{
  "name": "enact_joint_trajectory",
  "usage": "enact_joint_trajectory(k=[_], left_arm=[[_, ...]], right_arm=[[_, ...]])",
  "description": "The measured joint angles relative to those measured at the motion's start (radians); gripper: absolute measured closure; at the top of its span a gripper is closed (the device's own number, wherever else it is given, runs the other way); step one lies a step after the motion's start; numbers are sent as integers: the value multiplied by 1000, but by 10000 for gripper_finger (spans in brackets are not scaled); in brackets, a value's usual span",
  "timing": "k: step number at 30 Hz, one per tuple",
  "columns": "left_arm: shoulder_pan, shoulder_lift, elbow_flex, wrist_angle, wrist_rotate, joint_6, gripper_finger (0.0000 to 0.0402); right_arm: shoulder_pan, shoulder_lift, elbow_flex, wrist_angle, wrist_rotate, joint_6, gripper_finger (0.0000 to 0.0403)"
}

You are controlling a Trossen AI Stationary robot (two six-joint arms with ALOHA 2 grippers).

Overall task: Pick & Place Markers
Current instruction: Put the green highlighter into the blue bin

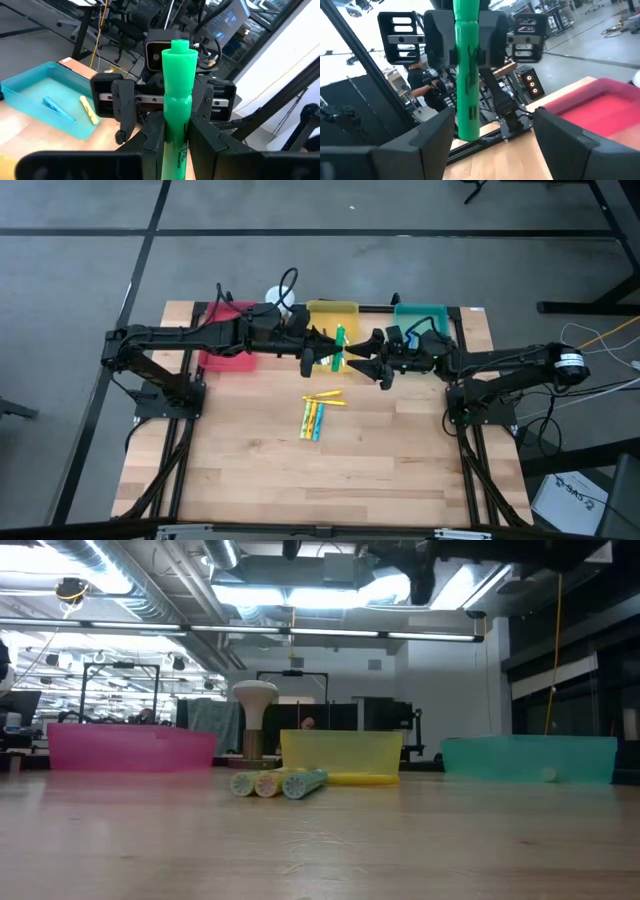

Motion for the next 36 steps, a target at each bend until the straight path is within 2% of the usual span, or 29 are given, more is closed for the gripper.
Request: enact_joint_trajectory(k=[8, 25, 29, 36], left_arm=[[-1, 0, 0, 1, 16, 20, 344], [-11, 0, 1, 0, 25, 55, 344], [-13, 0, 1, 0, 25, 55, 343], [-13, 0, 1, -4, 21, 58, 340]], right_arm=[[0, 80, 89, -1, -8, -48, 140], [0, 190, 189, -1, -61, -66, 143], [0, 192, 189, -2, -62, -63, 177], [1, 192, 190, 2, -77, -42, 288]])
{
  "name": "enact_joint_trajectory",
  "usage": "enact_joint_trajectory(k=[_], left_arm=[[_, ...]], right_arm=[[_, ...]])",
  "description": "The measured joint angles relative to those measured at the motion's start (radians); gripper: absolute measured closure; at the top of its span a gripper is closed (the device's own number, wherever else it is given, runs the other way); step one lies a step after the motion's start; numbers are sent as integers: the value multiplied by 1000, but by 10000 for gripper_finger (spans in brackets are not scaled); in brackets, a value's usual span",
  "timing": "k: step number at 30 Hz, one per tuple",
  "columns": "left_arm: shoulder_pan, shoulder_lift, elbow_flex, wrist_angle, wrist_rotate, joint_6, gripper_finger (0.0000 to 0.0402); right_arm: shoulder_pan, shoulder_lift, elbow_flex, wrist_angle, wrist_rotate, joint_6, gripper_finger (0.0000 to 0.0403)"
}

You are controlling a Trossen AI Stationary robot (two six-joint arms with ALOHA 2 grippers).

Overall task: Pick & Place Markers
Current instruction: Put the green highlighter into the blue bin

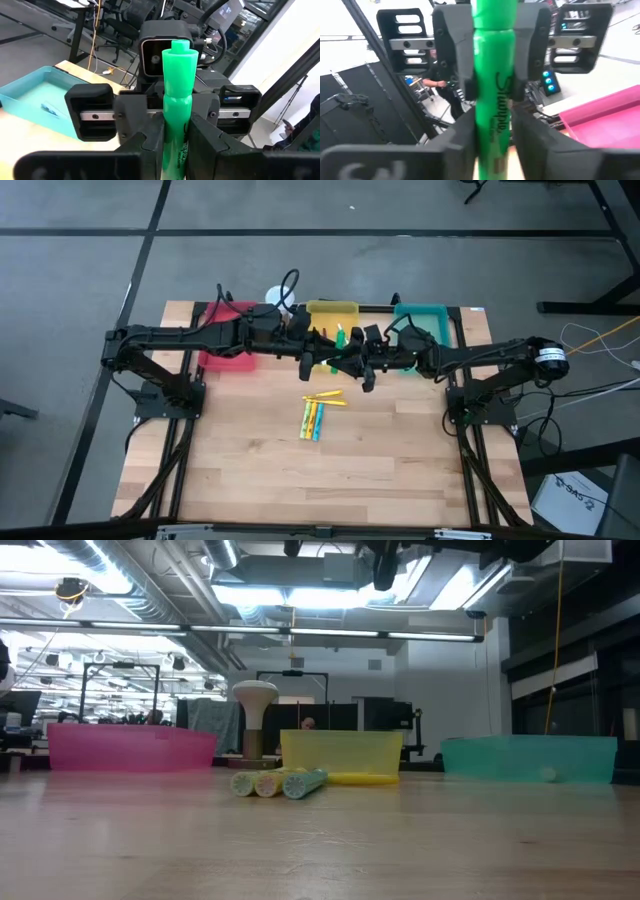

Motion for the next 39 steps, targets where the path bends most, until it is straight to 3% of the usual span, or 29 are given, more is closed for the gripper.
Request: enact_joint_trajectory(k=[4, 14, 28, 39], left_arm=[[0, 0, 0, -1, 2, 9, 338], [-1, 0, 0, 0, 11, 21, 326], [2, -7, 1, -15, 67, 7, 155], [6, -57, 2, -148, 110, 4, 147]], right_arm=[[0, 0, 0, 1, -17, -3, 338], [-1, 0, 0, 0, -67, -1, 338], [-1, -10, -1, -20, -81, 9, 338], [-1, -99, -2, -239, -79, 32, 338]])
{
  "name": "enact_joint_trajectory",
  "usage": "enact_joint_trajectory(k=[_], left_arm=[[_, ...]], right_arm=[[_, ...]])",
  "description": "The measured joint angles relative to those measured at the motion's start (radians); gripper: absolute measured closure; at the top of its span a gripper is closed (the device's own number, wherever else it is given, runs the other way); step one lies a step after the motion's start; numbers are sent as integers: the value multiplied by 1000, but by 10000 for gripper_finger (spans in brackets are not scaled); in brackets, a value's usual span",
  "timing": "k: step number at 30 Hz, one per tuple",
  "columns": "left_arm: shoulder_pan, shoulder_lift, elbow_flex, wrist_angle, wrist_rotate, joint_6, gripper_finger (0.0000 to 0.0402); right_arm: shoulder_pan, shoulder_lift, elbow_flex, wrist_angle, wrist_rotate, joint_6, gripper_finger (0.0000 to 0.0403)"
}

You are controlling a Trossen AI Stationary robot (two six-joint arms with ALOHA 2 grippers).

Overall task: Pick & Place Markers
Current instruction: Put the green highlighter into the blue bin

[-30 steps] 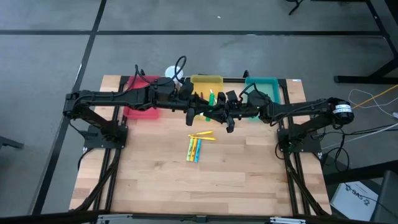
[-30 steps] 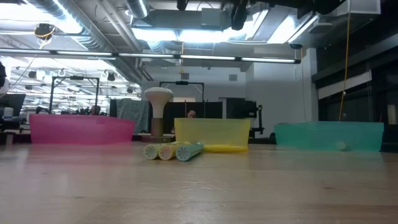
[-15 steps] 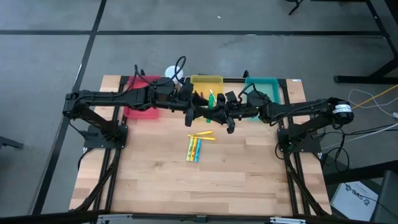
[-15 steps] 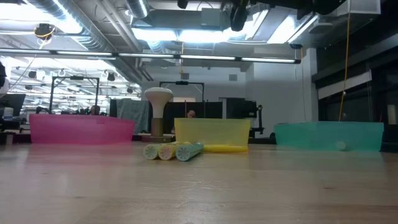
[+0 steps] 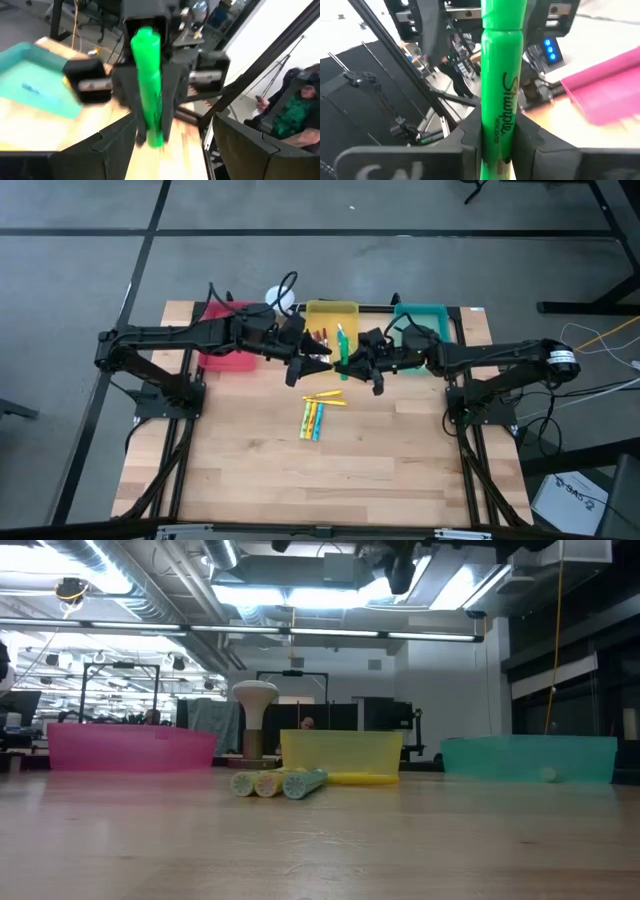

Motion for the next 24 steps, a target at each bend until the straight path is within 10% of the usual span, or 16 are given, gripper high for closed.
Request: enact_joint_trajectory(k=[24], left_arm=[[-6, -23, -1, -36, -13, -6, 149]], right_arm=[[-193, -271, 0, -569, 162, -83, 336]])
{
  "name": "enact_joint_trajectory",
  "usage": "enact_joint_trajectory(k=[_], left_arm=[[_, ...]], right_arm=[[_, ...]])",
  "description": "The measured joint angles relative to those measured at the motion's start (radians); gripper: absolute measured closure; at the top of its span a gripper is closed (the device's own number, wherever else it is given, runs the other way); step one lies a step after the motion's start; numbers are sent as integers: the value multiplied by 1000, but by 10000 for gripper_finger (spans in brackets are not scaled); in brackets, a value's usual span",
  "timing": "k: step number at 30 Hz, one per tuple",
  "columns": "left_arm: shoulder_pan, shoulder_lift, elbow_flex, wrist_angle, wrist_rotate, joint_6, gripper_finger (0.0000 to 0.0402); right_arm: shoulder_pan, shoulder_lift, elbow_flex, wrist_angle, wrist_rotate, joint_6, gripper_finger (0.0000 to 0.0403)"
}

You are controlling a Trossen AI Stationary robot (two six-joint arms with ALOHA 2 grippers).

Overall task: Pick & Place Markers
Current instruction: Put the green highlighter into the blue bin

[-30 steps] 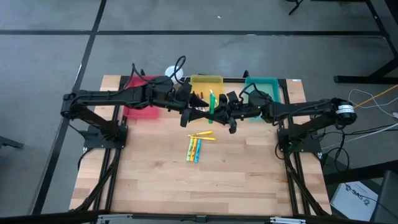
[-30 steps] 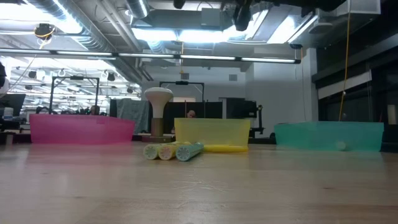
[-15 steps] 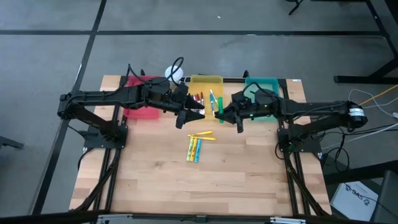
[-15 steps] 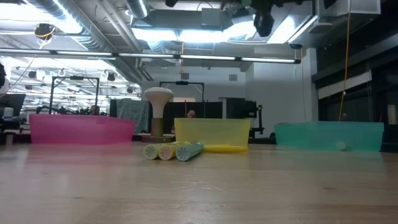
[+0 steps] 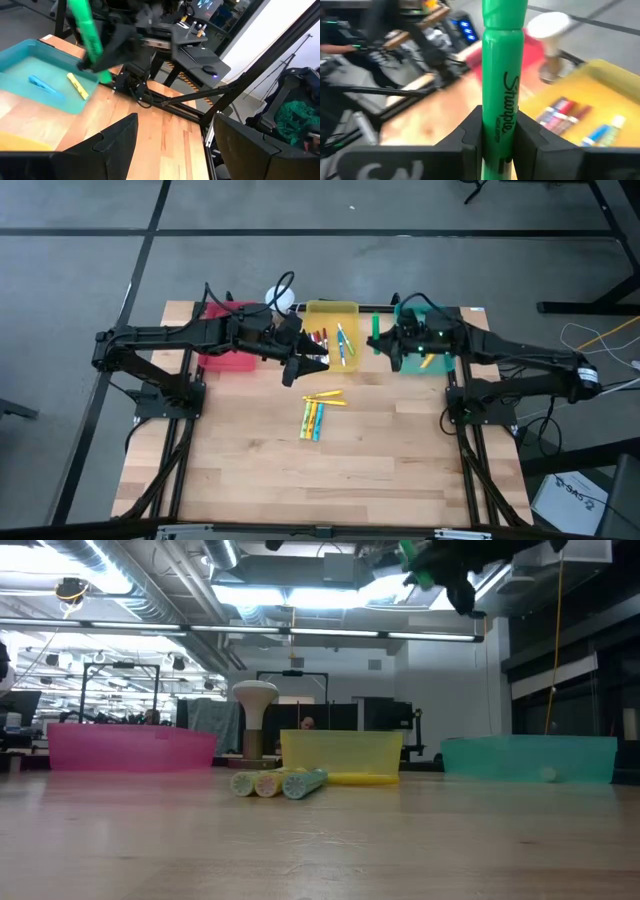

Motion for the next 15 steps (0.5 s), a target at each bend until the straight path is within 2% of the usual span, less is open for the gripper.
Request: enact_joint_trajectory(k=[9, 15], left_arm=[[0, 0, 0, 0, -1, -4, 149], [0, 0, 0, 0, -8, -5, 149]], right_arm=[[-140, -1, 0, -255, 106, 7, 336], [-234, -1, 0, -444, 145, 80, 336]])
